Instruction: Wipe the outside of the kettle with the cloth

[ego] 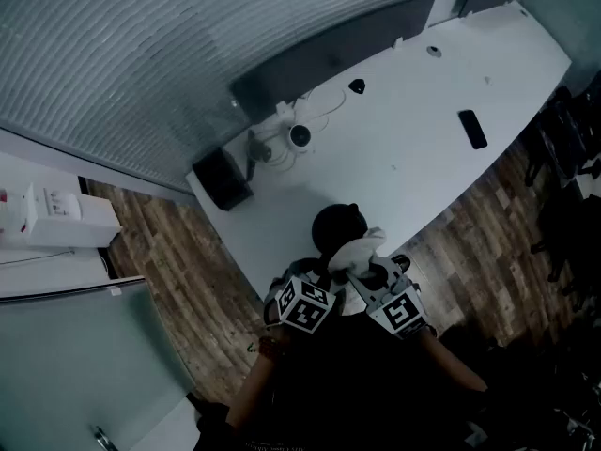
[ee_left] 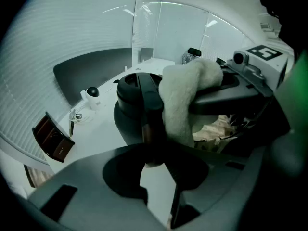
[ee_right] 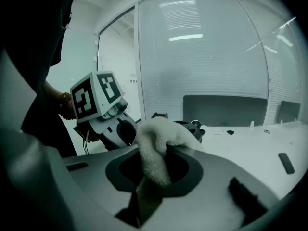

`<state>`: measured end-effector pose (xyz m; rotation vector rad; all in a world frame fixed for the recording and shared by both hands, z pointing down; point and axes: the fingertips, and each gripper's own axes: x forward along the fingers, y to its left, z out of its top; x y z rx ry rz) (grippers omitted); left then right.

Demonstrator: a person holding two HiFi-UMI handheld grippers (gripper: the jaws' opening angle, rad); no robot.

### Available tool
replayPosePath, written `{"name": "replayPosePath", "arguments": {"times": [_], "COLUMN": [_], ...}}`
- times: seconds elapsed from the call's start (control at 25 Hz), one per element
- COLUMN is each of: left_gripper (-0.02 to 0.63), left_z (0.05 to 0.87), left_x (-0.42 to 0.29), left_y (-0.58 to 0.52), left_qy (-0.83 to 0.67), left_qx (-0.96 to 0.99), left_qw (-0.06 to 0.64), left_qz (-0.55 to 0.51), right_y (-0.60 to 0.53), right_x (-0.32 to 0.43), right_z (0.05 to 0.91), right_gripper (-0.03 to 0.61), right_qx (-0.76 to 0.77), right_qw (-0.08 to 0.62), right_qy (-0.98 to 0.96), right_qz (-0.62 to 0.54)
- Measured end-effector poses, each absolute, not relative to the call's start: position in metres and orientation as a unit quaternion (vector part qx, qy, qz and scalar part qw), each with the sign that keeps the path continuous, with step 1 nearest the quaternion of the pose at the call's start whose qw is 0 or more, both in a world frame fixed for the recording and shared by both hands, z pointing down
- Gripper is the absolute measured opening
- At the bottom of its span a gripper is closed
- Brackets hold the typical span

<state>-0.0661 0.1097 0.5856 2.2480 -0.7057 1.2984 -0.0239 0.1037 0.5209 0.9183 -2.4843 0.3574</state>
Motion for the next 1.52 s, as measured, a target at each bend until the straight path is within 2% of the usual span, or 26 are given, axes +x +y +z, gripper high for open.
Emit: {"name": "replayPosePath", "arguments": {"times": [0.2, 0.36, 1.16, 1.52], "left_gripper": [0.126, 0.126, 0.127, 0.127], "left_z": [0.589, 0.589, 0.592, 0.591], "left_x": [-0.065, -0.065, -0.062, -0.063], "left_y": [0.097, 0.098, 0.102, 0.101], "left_qy": [-0.231, -0.222, -0.2, -0.202], "left_qx": [0.822, 0.821, 0.82, 0.821], "left_qw": [0.179, 0.169, 0.163, 0.165], "left_qz": [0.488, 0.498, 0.51, 0.508], "right_y": [0.087, 0.088, 0.103, 0.114], "right_x": [-0.036, -0.038, -0.041, -0.039], "right_z": [0.539, 0.552, 0.581, 0.622], "right_gripper": [0.066, 0.066, 0.066, 0.066], "right_qx": [0.332, 0.335, 0.351, 0.338], "right_qw": [0.25, 0.277, 0.271, 0.308], "right_qy": [-0.902, -0.892, -0.869, -0.847], "right_qz": [0.115, 0.127, 0.22, 0.273]}}
